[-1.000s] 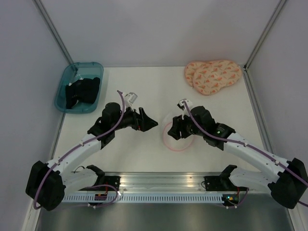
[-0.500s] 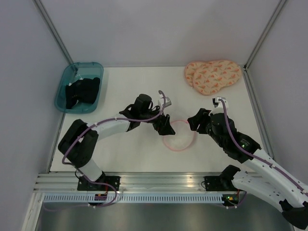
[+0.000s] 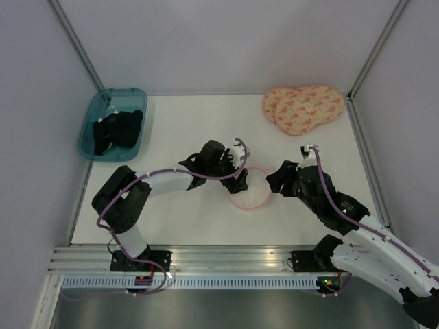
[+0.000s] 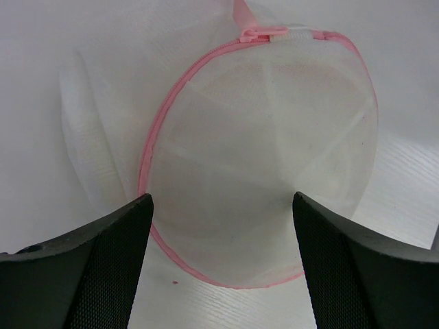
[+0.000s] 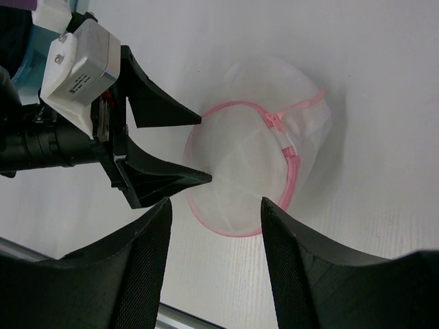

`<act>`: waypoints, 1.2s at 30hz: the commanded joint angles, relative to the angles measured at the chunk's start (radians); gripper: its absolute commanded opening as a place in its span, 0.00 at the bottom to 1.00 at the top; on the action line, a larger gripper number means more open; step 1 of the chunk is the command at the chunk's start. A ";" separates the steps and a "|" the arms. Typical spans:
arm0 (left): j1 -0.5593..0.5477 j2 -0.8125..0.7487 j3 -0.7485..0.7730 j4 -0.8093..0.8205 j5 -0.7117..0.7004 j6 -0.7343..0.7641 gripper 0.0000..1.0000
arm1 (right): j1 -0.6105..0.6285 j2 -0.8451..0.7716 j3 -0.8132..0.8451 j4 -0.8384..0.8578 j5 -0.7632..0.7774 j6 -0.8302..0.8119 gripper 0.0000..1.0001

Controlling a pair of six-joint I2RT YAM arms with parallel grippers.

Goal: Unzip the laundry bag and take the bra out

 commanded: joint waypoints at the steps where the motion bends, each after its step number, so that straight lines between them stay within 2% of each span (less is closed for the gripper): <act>1: -0.037 -0.072 -0.030 0.138 -0.162 0.045 0.86 | 0.003 -0.005 -0.004 -0.009 0.003 0.022 0.60; 10: -0.126 0.007 -0.050 0.191 -0.222 0.016 0.86 | 0.001 0.000 -0.010 -0.026 0.027 0.035 0.60; 13: -0.131 0.017 -0.094 0.261 -0.214 -0.020 0.86 | 0.003 -0.003 -0.011 -0.037 0.046 0.038 0.60; 18: -0.132 0.063 -0.104 0.268 -0.226 -0.032 0.84 | 0.003 -0.008 -0.030 -0.032 0.055 0.042 0.58; 21: -0.131 0.087 -0.105 0.271 -0.209 -0.060 0.69 | 0.001 -0.017 -0.042 -0.022 0.057 0.047 0.54; 22: -0.134 0.090 -0.105 0.271 -0.206 -0.058 0.57 | 0.003 -0.020 -0.042 -0.021 0.057 0.048 0.53; 25: -0.137 0.099 -0.110 0.271 -0.197 -0.106 0.39 | 0.001 -0.022 -0.044 -0.026 0.057 0.047 0.51; 30: -0.138 0.070 -0.127 0.257 -0.222 -0.116 0.36 | 0.001 -0.029 -0.042 -0.032 0.069 0.045 0.50; 32: -0.140 0.061 -0.121 0.229 -0.240 -0.119 0.32 | 0.001 -0.029 -0.045 -0.029 0.076 0.047 0.49; 35: -0.140 0.046 -0.127 0.211 -0.249 -0.156 0.21 | 0.001 -0.026 -0.048 -0.028 0.081 0.051 0.48; 36: -0.140 0.040 -0.131 0.211 -0.246 -0.193 0.11 | 0.001 -0.026 -0.050 -0.026 0.080 0.051 0.48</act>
